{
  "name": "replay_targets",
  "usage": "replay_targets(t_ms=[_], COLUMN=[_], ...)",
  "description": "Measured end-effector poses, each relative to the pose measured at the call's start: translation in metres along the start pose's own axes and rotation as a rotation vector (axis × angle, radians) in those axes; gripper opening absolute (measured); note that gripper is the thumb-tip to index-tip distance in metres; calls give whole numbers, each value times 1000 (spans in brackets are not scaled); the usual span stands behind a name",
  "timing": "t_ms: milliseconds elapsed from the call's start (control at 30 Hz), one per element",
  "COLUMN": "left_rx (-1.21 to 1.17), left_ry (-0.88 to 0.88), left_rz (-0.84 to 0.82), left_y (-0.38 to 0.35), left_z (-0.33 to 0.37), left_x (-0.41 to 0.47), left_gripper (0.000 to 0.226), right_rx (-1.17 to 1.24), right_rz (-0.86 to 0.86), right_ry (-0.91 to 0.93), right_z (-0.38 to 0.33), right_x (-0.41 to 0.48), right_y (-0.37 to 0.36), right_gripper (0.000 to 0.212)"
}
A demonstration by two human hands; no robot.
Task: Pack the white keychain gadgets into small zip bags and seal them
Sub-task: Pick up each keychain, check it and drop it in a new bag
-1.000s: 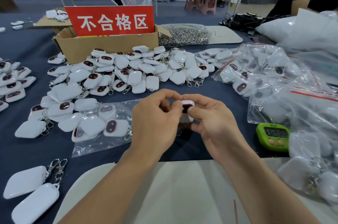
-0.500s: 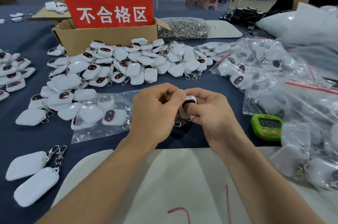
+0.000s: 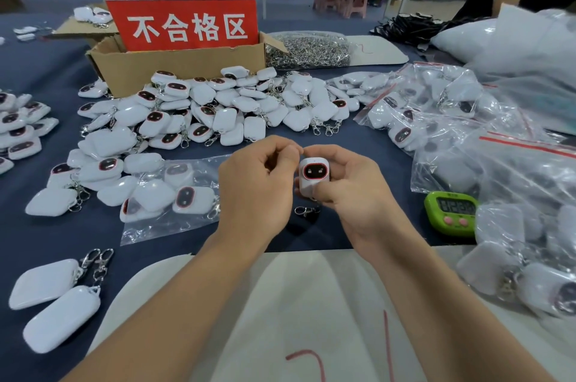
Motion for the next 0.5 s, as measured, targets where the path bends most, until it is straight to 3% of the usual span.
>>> replay_targets(t_ms=[267,433,500], left_rx=[20,72,112], left_ry=[-22,-114,-125], left_rz=[-16,-195,-191], left_y=[-1,-15,-15], left_z=[-1,1,0], left_x=[0,-1,-1], left_gripper=[25,33,35], right_rx=[-74,-365,-404], right_rz=[39,162,199], right_ry=[38,134,191], right_z=[0,-4,-8], right_x=[2,4,1], right_y=[0,7,9], right_gripper=[44,59,68])
Point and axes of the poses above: each hand's wrist, its own x-axis towards the middle knuckle, its own y-axis out of the back of the hand, z = x × y, the point moved 6 cm from there along x, towards the middle knuckle, and after that the axes turned 8 degrees about -x, right-handed, at the moved point
